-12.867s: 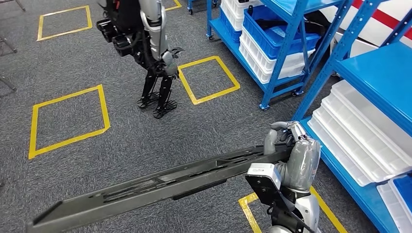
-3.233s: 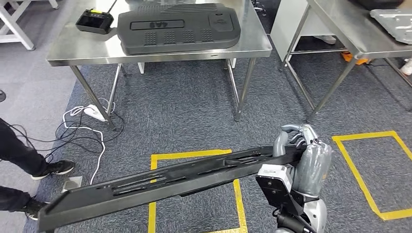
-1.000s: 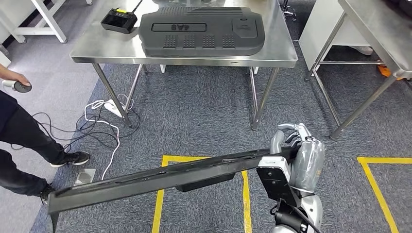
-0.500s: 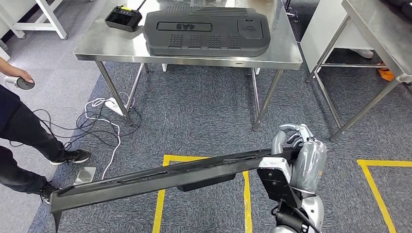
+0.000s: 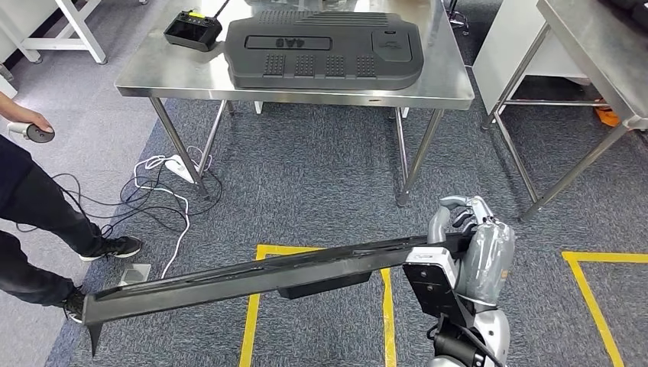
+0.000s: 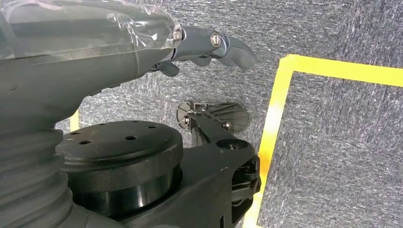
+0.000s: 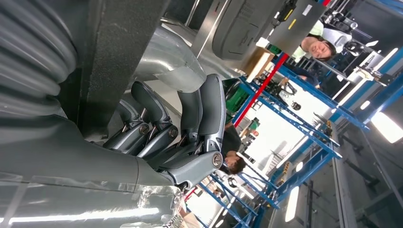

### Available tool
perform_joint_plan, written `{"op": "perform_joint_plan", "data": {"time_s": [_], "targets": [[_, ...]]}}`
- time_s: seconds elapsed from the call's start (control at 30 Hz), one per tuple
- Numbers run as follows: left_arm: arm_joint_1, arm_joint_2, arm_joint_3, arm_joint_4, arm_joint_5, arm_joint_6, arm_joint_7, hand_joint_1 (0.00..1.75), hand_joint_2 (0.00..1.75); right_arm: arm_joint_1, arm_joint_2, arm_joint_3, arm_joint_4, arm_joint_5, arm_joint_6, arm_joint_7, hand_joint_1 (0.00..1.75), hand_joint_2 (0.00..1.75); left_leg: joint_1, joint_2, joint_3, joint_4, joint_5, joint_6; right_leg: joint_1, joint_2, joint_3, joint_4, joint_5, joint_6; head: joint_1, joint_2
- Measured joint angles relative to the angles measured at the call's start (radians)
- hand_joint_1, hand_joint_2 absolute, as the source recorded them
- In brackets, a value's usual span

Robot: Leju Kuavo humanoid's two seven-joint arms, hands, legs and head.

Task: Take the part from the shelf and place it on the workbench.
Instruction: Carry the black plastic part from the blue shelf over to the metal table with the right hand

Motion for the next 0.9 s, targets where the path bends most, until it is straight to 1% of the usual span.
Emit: {"op": "perform_joint_plan", "data": {"time_s": [0.03,0.07,0.1,0.13,0.17,0.2,0.23,0.27,0.3,0.33,0.37,0.4,0.43,0.47,0.5,0.53,0.57,0.6,0.63,0.67,0.7,0.73,0.77,0.8,0.83,0.87,0.9], "targets": [[0.0,0.0,0.0,0.0,0.0,0.0,0.0,0.0,1.75,0.001,0.0,0.0,0.0,0.0,0.0,0.0,1.75,1.75,0.003,0.001,0.007,-0.011,0.004,0.003,0.001,0.001,0.002,0.004,-0.004,0.002,0.0,0.0],[0.0,0.0,0.0,0.0,0.0,0.0,0.0,0.0,1.75,0.001,0.0,0.0,0.0,0.0,0.0,0.0,1.75,1.75,0.008,0.002,0.015,-0.024,0.008,0.006,0.001,0.002,-0.003,0.02,-0.015,0.005,0.002,0.0],[0.0,0.0,0.0,0.0,0.0,0.0,0.0,0.0,1.75,0.001,0.0,0.0,0.0,0.0,0.0,0.0,1.75,1.75,0.012,0.003,0.023,-0.035,0.012,0.009,0.001,0.003,-0.017,0.056,-0.035,0.007,0.005,0.0],[0.0,0.0,0.0,0.0,0.0,0.0,0.001,0.0,1.75,0.002,0.0,0.0,0.0,0.0,0.0,0.0,1.75,1.75,0.013,0.004,0.028,-0.04,0.013,0.01,-0.002,0.004,-0.045,0.112,-0.062,0.01,0.008,0.0],[0.0,0.0,0.0,0.0,0.0,0.0,0.001,0.0,1.75,0.002,0.0,0.0,0.0,0.0,0.0,0.0,1.75,1.75,0.014,0.005,0.029,-0.042,0.013,0.011,-0.005,0.005,-0.083,0.179,-0.091,0.014,0.011,0.0],[0.001,-0.001,0.0,0.0,0.001,0.0,0.001,0.0,1.75,0.003,-0.001,0.0,0.001,-0.001,0.0,0.0,1.75,1.75,0.015,0.005,0.03,-0.042,0.011,0.01,-0.009,0.005,-0.118,0.238,-0.109,0.018,0.012,0.0],[0.002,-0.001,0.0,0.0,0.001,0.0,0.001,0.0,1.75,0.005,-0.001,0.0,0.001,-0.001,0.0,0.0,1.75,1.75,0.016,0.004,0.032,-0.041,0.009,0.008,-0.014,0.005,-0.142,0.271,-0.109,0.023,0.013,0.0],[0.002,0.0,0.0,0.0,0.001,0.0,0.001,0.0,1.75,0.005,-0.001,0.0,0.002,-0.001,0.0,0.0,1.75,1.75,0.019,0.003,0.034,-0.04,0.006,0.004,-0.019,0.005,-0.146,0.266,-0.088,0.028,0.014,0.0],[0.002,-0.001,0.0,0.0,0.001,0.0,0.001,0.0,1.75,0.005,-0.002,0.0,0.003,-0.001,0.0,0.0,1.75,1.75,0.023,0.002,0.038,-0.037,0.001,-0.002,-0.024,0.004,-0.132,0.221,-0.049,0.033,0.015,0.0],[0.002,0.0,0.0,0.0,0.001,0.0,0.001,0.0,1.75,0.005,-0.002,0.0,0.003,-0.001,0.0,0.0,1.75,1.75,0.027,0.0,0.042,-0.032,-0.005,-0.01,-0.03,0.004,-0.105,0.152,-0.008,0.039,0.018,0.0],[0.001,0.0,0.0,0.0,0.001,0.0,0.001,0.0,1.75,0.005,-0.002,0.0,0.004,-0.001,0.0,0.0,1.75,1.75,0.029,-0.001,0.043,-0.024,-0.013,-0.02,-0.031,0.007,-0.08,0.091,0.02,0.042,0.022,0.0],[0.001,0.0,0.0,0.0,0.001,0.0,0.001,0.0,1.75,0.005,-0.002,0.0,0.005,-0.001,0.0,0.001,1.75,1.75,0.029,-0.002,0.043,-0.017,-0.019,-0.029,-0.032,0.011,-0.063,0.05,0.035,0.04,0.026,0.0],[0.0,0.001,0.0,0.0,0.0,0.0,0.001,0.0,1.75,0.005,-0.003,0.0,0.006,-0.001,0.0,0.002,1.75,1.75,0.028,-0.003,0.041,-0.012,-0.024,-0.036,-0.031,0.015,-0.056,0.032,0.036,0.035,0.028,0.0],[0.0,0.001,0.0,0.0,0.0,0.0,0.002,0.0,1.75,0.006,-0.003,0.0,0.007,-0.001,0.0,0.003,1.75,1.75,0.028,-0.004,0.041,-0.011,-0.026,-0.043,-0.027,0.018,-0.058,0.034,0.03,0.026,0.028,0.0],[0.0,0.002,0.0,0.0,0.0,0.0,0.002,0.0,1.75,0.006,-0.004,0.0,0.007,-0.001,0.0,0.004,1.75,1.75,0.029,-0.005,0.042,-0.013,-0.026,-0.047,-0.027,0.019,-0.059,0.036,0.028,0.017,0.026,0.0],[0.0,0.002,0.0,0.0,0.0,0.0,0.002,0.0,1.75,0.006,-0.005,0.0,0.007,-0.001,0.0,0.004,1.75,1.75,0.031,-0.004,0.044,-0.011,-0.029,-0.052,-0.026,0.018,-0.058,0.035,0.028,0.01,0.022,0.0],[-0.001,0.002,0.0,0.0,0.0,0.0,0.002,0.0,1.75,0.005,-0.005,0.0,0.007,0.0,0.0,0.004,1.75,1.75,0.032,-0.002,0.041,0.004,-0.039,-0.057,-0.026,0.017,-0.056,0.033,0.027,0.003,0.019,0.0],[-0.002,0.002,0.0,0.0,0.0,-0.001,0.002,0.0,1.75,0.005,-0.005,0.0,0.007,0.0,0.0,0.004,1.75,1.75,0.032,-0.001,0.027,0.038,-0.059,-0.06,-0.027,0.015,-0.053,0.031,0.026,-0.004,0.014,0.0],[-0.003,0.002,0.0,0.0,-0.001,-0.001,0.002,0.0,1.75,0.005,-0.005,0.0,0.007,0.0,0.0,0.004,1.75,1.75,0.031,0.001,0.001,0.096,-0.087,-0.061,-0.026,0.012,-0.051,0.03,0.025,-0.009,0.008,0.0],[-0.003,0.002,0.0,0.0,-0.001,-0.001,0.002,0.0,1.75,0.005,-0.005,0.0,0.007,0.0,0.0,0.004,1.75,1.75,0.03,0.002,-0.035,0.167,-0.117,-0.062,-0.024,0.01,-0.049,0.03,0.022,-0.014,0.002,0.0],[-0.003,0.002,0.0,0.0,-0.001,-0.001,0.003,0.0,1.75,0.005,-0.005,0.0,0.007,0.0,0.0,0.004,1.75,1.75,0.028,0.002,-0.072,0.234,-0.139,-0.061,-0.021,0.008,-0.047,0.031,0.02,-0.018,-0.001,0.0],[-0.001,0.002,0.0,0.0,-0.001,-0.001,0.004,0.0,1.75,0.005,-0.005,0.0,0.008,0.0,0.0,0.004,1.75,1.75,0.026,0.002,-0.1,0.279,-0.145,-0.058,-0.018,0.008,-0.044,0.031,0.017,-0.02,-0.003,0.0],[-0.001,0.002,0.0,0.0,-0.001,-0.002,0.005,0.0,1.75,0.005,-0.005,0.0,0.008,0.0,0.0,0.004,1.75,1.75,0.023,0.002,-0.111,0.283,-0.13,-0.053,-0.015,0.008,-0.039,0.031,0.013,-0.022,-0.004,0.0],[0.0,0.002,0.0,0.0,-0.001,-0.002,0.005,0.0,1.75,0.005,-0.005,0.0,0.008,0.0,0.0,0.004,1.75,1.75,0.02,0.002,-0.102,0.249,-0.096,-0.045,-0.012,0.009,-0.033,0.031,0.009,-0.022,-0.005,0.0],[0.0,0.002,0.0,0.0,-0.001,-0.002,0.005,0.0,1.75,0.005,-0.005,0.0,0.008,0.0,0.0,0.004,1.75,1.75,0.016,0.002,-0.079,0.184,-0.051,-0.036,-0.01,0.009,-0.025,0.03,0.004,-0.021,-0.005,0.0],[0.0,0.002,0.0,0.0,-0.001,-0.002,0.006,0.0,1.75,0.005,-0.005,0.0,0.009,0.0,0.0,0.004,1.75,1.75,0.011,0.002,-0.052,0.119,-0.018,-0.026,-0.008,0.009,-0.017,0.03,0.0,-0.019,-0.005,0.0],[0.0,0.002,0.0,0.0,-0.001,-0.002,0.006,0.0,1.75,0.005,-0.005,0.0,0.009,0.0,0.0,0.004,1.75,1.75,0.007,0.002,-0.031,0.065,0.003,-0.019,-0.007,0.01,-0.013,0.029,-0.005,-0.016,-0.005,0.0]]}}
